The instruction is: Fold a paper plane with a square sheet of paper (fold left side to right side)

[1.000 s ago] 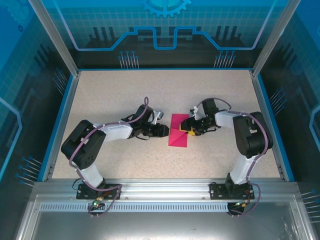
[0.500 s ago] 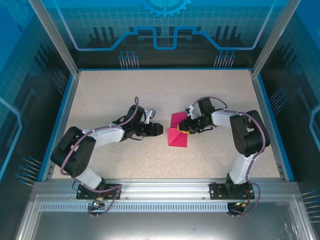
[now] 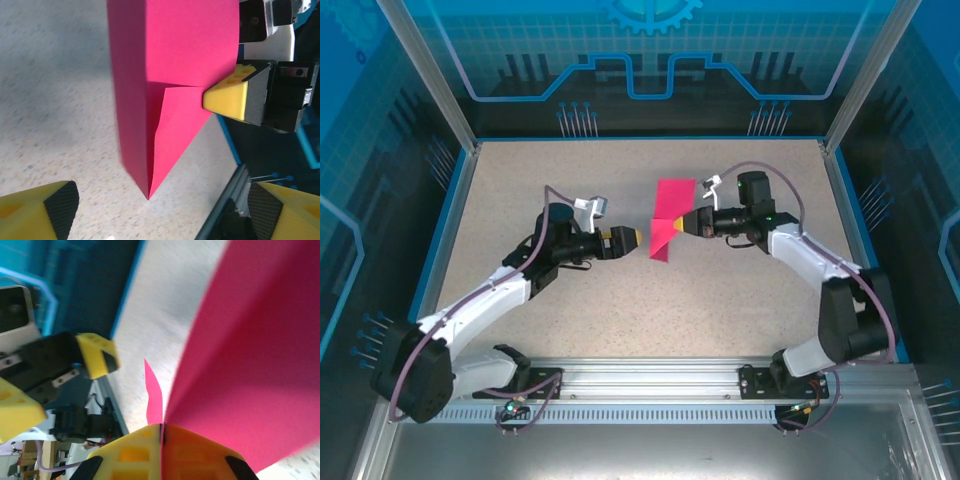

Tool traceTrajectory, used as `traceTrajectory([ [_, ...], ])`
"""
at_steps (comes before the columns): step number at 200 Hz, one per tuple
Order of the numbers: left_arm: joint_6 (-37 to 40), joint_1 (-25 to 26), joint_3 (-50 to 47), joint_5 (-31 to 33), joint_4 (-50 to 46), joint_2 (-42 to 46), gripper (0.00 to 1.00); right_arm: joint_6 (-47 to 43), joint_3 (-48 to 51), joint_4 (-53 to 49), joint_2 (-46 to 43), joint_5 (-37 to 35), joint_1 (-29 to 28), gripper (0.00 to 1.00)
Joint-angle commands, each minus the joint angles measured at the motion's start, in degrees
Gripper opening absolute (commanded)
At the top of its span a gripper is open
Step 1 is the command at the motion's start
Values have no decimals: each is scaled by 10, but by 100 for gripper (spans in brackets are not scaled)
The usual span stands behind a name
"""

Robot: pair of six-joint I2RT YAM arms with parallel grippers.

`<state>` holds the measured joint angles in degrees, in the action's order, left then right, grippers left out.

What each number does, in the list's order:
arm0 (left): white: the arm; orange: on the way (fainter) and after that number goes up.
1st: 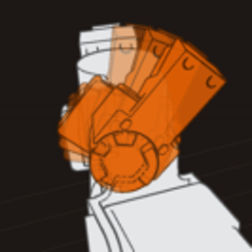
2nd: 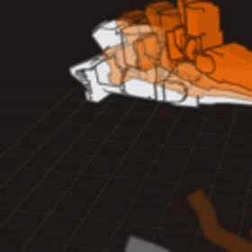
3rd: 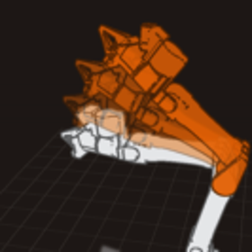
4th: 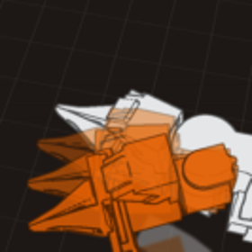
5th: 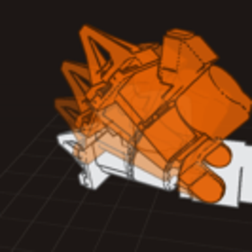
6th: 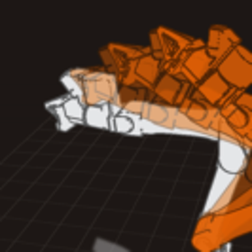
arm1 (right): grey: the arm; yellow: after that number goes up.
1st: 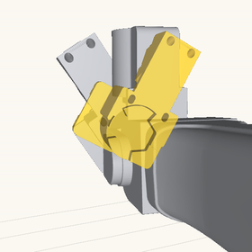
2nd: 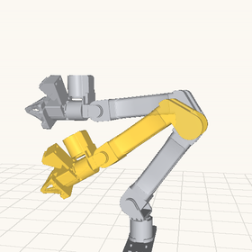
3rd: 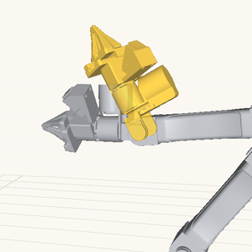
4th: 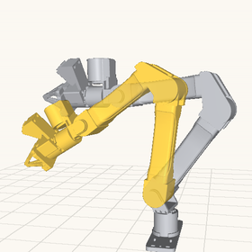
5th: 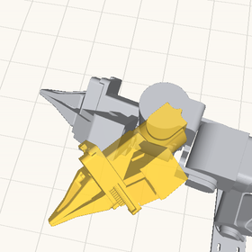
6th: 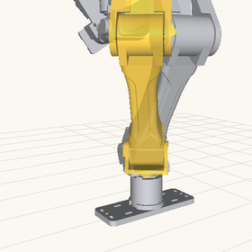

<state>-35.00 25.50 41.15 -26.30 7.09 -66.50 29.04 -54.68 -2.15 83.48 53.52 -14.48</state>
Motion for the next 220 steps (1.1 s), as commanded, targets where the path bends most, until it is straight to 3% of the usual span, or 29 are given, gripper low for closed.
traceTrajectory([
  [1,-36,-6,19,-43,38,18,93,42,-11,57,-33,66,-1,5],
  [43,-89,-3,36,-107,126,15,94,77,-41,93,-69,94,-45,6],
  [69,-109,8,39,-128,168,13,89,86,-56,100,-72,92,-77,6],
  [99,-121,16,39,-127,192,16,74,110,-56,130,-71,86,-89,7],
  [151,-132,20,39,-118,197,21,35,109,-42,121,-74,75,-82,11],
  [169,-125,19,38,-110,184,21,24,105,-34,112,-81,66,-74,17],
  [197,-69,24,53,-69,88,27,15,24,-48,-27,-96,19,-53,33],
  [220,50,61,102,38,-96,28,10,-92,-83,-237,-103,-122,-26,47],
])
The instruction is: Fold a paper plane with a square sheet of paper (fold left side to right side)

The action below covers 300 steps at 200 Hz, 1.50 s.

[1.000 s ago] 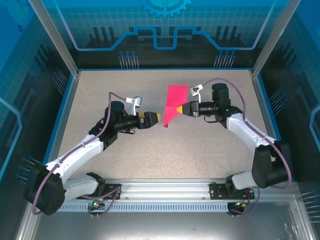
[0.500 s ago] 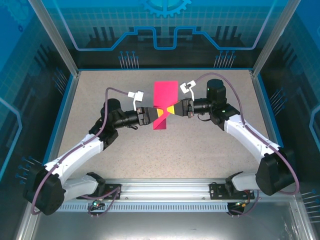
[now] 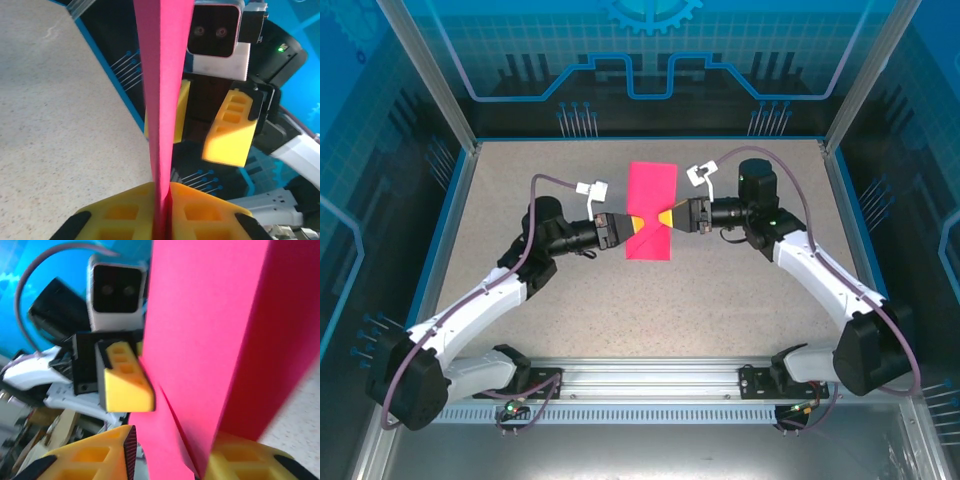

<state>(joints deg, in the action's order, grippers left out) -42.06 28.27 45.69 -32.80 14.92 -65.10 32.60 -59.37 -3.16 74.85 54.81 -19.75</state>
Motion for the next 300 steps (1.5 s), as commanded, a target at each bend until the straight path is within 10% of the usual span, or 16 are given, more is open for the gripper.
traceTrajectory([
  [1,123,36,59,111,-184,13,10,-132,-38,-236,-17,-146,28,48],
  [59,191,165,208,506,-538,-130,3,-196,-13,-412,-41,-520,101,76],
  [111,67,217,332,704,-756,-311,0,-196,44,-396,-83,-560,145,99],
  [196,38,266,551,700,-940,-590,0,-192,64,-388,-88,-543,160,99],
  [250,86,267,639,591,-934,-671,0,-185,73,-379,-86,-524,161,99],
  [300,110,262,683,523,-916,-705,20,-179,78,-369,-78,-496,160,99],
])
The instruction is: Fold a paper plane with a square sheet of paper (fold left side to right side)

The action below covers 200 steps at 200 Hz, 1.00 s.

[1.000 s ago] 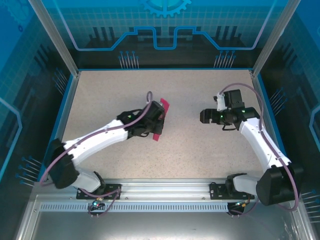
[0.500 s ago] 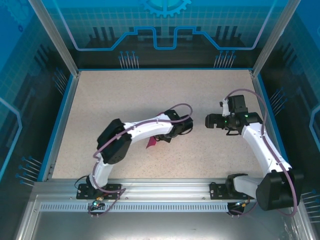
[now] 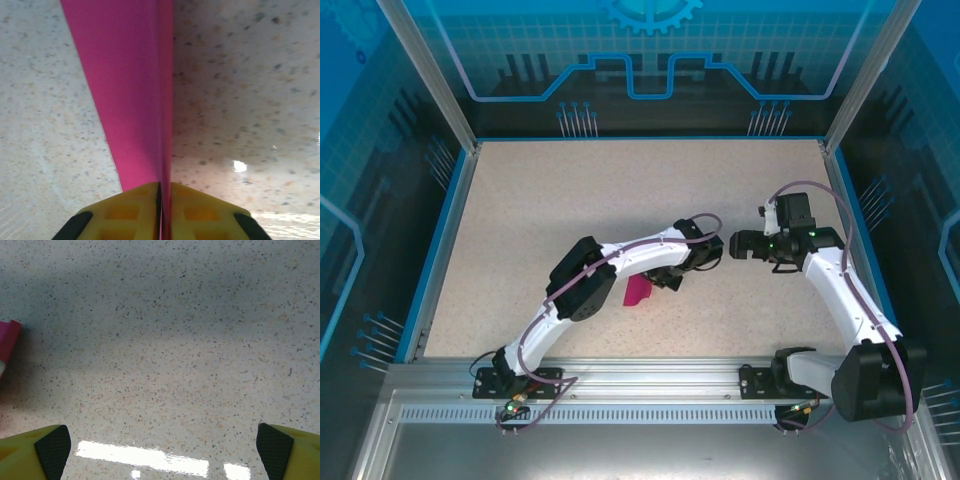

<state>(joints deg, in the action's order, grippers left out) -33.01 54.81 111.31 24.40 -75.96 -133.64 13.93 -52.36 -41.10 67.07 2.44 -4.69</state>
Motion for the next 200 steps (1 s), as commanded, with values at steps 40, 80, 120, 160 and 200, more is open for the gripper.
traceTrajectory([
  [40,32,-14,24,-110,32,-5,40,9,12,17,14,52,9,99],
  [80,38,-38,-58,-226,163,85,55,22,16,42,35,107,2,99],
  [120,24,-91,-196,-312,305,211,61,60,10,99,105,164,-53,90],
  [160,-1,-184,-386,-362,434,354,62,113,-33,182,214,206,-149,77],
  [200,-20,-258,-535,-457,562,408,66,127,-107,207,323,206,-205,73],
])
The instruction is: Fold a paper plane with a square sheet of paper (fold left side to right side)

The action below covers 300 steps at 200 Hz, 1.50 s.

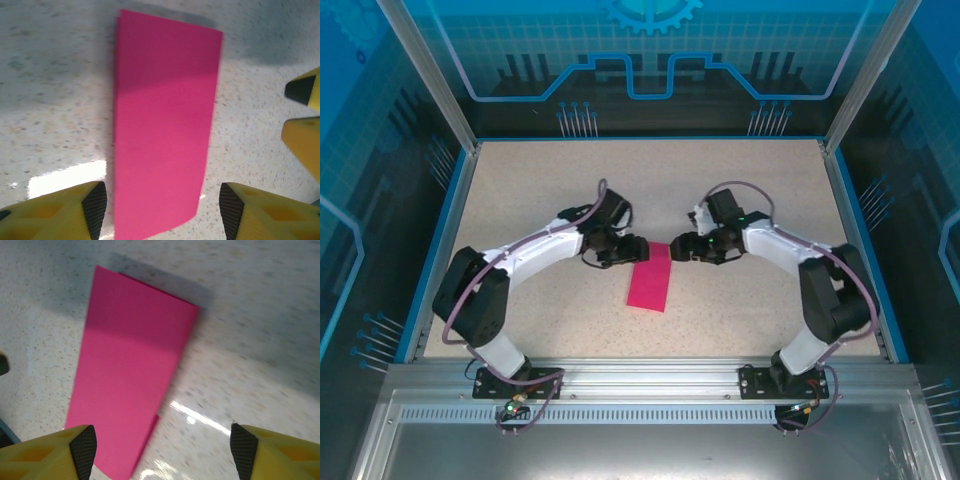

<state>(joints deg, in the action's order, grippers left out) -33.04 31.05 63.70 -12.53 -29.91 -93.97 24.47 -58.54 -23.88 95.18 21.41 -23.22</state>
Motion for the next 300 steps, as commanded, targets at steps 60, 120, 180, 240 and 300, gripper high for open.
traceTrajectory([
  [60,-41,-32,-94,-160,200,-67,64,1,-45,20,32,-22,-28,73],
  [120,-41,-32,-101,-178,217,-88,47,-30,9,29,-35,-18,-24,74],
  [180,-67,-31,-125,-180,231,-64,12,-113,121,60,-186,-96,-73,79],
  [240,-119,-30,-129,-202,247,-62,2,-217,229,130,-282,-281,-276,88],
  [300,-127,-30,-130,-223,248,-65,1,-288,181,150,-155,-408,-399,92],
])
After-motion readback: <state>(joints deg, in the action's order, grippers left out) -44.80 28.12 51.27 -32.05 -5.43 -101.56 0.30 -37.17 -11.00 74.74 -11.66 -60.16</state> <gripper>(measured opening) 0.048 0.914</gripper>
